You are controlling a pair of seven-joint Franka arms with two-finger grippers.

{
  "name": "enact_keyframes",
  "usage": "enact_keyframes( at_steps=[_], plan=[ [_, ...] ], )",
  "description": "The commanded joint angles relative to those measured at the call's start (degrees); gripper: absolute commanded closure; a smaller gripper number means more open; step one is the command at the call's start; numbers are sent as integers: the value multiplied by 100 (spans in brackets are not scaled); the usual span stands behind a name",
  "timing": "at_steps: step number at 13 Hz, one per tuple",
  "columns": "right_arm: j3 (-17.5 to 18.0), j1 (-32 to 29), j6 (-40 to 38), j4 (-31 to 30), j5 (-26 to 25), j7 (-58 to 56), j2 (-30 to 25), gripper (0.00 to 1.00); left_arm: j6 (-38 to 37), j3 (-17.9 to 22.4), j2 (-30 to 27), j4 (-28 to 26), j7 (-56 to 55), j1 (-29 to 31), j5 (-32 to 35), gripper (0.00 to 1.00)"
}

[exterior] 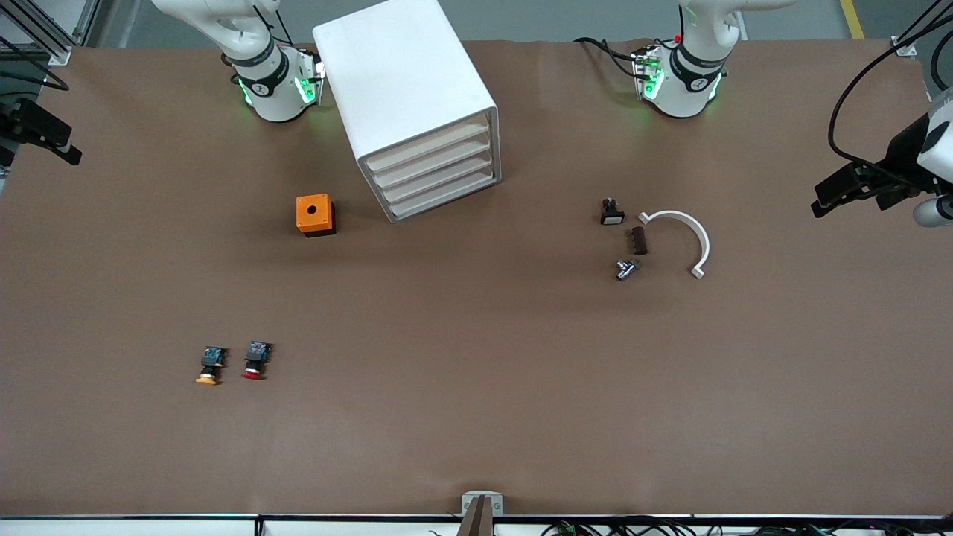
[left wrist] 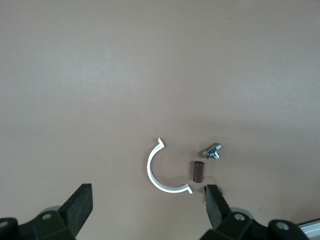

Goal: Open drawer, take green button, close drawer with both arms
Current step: 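Move the left gripper from rest toward the white drawer cabinet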

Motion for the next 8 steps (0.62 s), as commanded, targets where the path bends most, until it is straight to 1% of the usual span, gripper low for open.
enact_keyframes(
  at_steps=[1, 6, 8],
  plan=[
    [93, 16, 25, -46, -54, 19, -114, 0, -49, -57, -31, 7, 117, 50, 28, 0],
    [85, 7, -27, -46, -54, 19, -114, 0, -49, -14, 92, 24, 117, 120, 19, 0],
    [94, 16, -36, -46, -54, 28, -114, 0, -32, -5, 206, 24, 64, 286, 19, 0]
  ],
)
